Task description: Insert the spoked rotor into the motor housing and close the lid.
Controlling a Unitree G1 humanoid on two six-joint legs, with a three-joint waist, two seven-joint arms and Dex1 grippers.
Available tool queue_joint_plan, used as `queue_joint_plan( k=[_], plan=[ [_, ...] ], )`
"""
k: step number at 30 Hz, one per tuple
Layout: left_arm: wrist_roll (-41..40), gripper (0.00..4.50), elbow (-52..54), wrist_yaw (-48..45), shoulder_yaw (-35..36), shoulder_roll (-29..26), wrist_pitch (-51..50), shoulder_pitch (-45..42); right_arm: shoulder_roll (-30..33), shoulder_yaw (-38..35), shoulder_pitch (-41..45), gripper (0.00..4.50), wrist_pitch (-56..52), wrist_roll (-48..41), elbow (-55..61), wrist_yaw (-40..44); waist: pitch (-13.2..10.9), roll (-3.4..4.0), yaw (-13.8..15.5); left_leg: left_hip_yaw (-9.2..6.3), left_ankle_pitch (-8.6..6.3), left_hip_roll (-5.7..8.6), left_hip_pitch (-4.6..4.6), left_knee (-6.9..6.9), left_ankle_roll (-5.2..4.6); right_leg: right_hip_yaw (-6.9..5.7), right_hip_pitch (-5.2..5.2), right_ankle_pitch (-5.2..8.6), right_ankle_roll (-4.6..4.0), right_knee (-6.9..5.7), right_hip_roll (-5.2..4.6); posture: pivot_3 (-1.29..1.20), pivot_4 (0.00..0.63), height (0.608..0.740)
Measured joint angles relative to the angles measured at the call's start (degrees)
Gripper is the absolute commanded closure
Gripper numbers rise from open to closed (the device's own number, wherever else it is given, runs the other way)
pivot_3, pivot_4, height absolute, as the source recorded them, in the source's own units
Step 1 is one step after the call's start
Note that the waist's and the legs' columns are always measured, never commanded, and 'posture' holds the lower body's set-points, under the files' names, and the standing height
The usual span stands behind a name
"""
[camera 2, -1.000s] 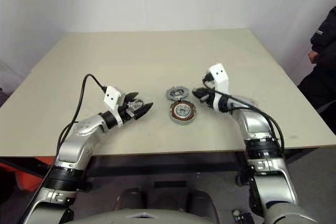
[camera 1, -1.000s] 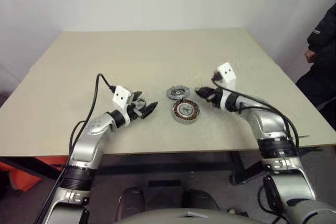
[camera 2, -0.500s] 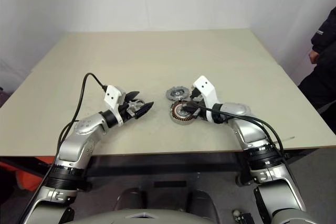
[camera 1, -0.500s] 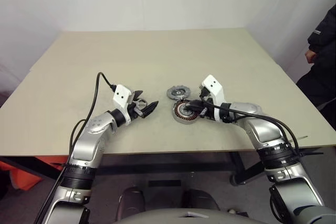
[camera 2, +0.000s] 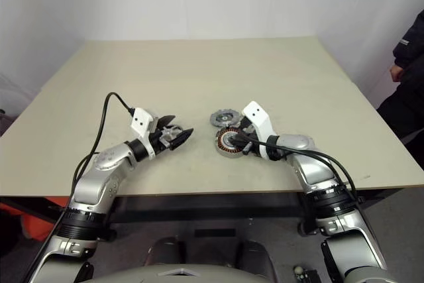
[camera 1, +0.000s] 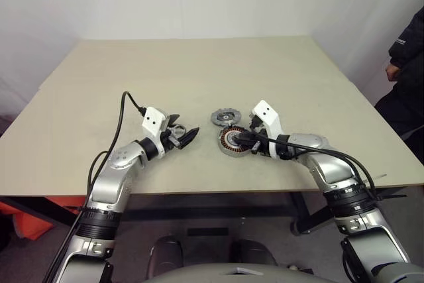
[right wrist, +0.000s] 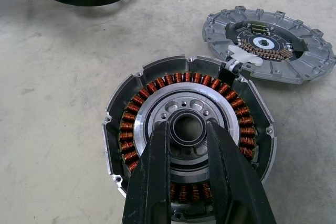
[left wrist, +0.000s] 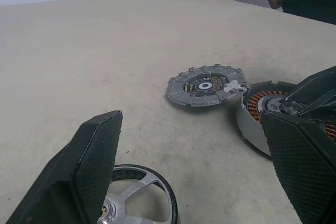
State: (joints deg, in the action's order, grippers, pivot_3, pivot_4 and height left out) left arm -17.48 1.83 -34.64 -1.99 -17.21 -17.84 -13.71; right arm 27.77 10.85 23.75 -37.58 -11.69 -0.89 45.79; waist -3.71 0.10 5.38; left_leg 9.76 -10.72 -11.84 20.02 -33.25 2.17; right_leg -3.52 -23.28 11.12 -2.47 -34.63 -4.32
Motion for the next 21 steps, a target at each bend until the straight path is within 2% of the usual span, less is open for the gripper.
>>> queue_joint_plan(
  k=[9,21],
  plan=[
    [0.0,0.10,0.0,0.3,0.0,0.0,0.0,0.0,-0.2,0.6,0.0,0.04,0.1,0.3,1.0,0.1,0.0,0.00,0.1,0.00,0.00,0.00,0.00,-0.01,0.00,0.00,0.01,0.00,0.00,0.00,-0.01,0.00,0.000,0.740],
    [0.1,0.10,0.0,0.4,0.0,0.0,0.1,0.0,-1.3,-1.6,0.9,0.01,-0.4,-0.1,1.7,-1.4,0.0,0.00,0.1,0.00,0.00,0.00,-0.01,-0.01,0.00,0.00,0.01,0.00,0.00,-0.01,0.00,0.00,0.000,0.740]
  ],
)
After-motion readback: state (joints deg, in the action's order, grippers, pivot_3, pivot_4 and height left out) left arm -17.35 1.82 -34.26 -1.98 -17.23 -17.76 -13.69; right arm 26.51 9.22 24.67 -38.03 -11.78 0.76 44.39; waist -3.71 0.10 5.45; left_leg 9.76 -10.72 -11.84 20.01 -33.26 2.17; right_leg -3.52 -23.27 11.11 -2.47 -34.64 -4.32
